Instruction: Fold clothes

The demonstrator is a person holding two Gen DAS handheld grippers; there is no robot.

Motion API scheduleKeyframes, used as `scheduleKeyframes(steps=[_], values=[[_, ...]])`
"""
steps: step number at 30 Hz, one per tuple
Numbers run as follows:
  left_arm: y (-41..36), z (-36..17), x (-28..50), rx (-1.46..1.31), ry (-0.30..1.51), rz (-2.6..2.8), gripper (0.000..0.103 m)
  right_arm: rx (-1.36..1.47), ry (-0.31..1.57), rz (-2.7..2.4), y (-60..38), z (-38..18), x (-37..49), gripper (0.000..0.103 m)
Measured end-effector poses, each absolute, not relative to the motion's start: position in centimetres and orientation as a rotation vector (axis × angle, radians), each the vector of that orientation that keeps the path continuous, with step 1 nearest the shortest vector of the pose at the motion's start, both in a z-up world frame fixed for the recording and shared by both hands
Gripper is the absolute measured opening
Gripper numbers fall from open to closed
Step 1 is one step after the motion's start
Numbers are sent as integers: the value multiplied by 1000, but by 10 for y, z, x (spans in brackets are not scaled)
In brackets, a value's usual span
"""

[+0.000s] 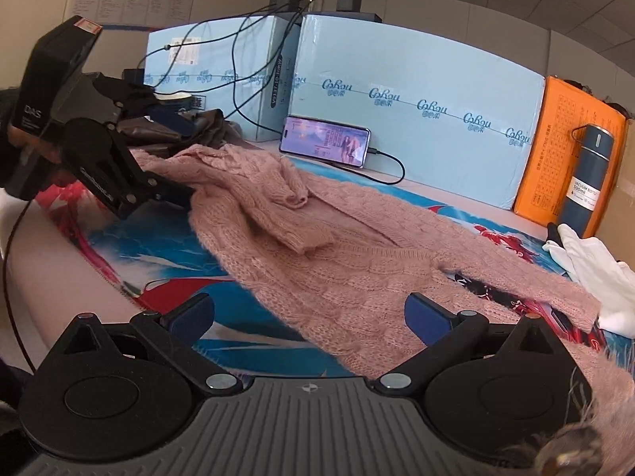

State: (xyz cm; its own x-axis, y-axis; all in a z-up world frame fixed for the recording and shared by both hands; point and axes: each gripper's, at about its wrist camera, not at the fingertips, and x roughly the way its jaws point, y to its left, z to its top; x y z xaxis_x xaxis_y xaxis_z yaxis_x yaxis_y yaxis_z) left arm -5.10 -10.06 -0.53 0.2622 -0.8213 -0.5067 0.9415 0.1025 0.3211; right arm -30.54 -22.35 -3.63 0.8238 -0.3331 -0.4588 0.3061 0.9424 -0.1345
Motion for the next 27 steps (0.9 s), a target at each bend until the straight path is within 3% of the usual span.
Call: scheduleKeyframes(steps=[4,11,16,22,25,26,27], values=[[-83,-11,-48,682,227,-1295,103,2,542,-457,-253,-35,-292,103],[-66,-21,-75,781,151,-1411,103,353,413,-607,-316,-21,-310,103],[-85,-23,-54,741,185,-1257,103,325,413,-640,-317,-23,-316,103],[-73,-16,-25,626,226,-1120,102,33,510,-524,-284,-40,-335,102],[-71,-13,-29,618,205,-1160,87,-62,525,-506,-275,-45,-333,98],[-70,-12,-30,615,199,-1174,71,-72,525,-509,-277,-44,-332,87],[-71,-12,-30,611,209,-1194,47,-80,524,-512,-280,-44,-331,78]])
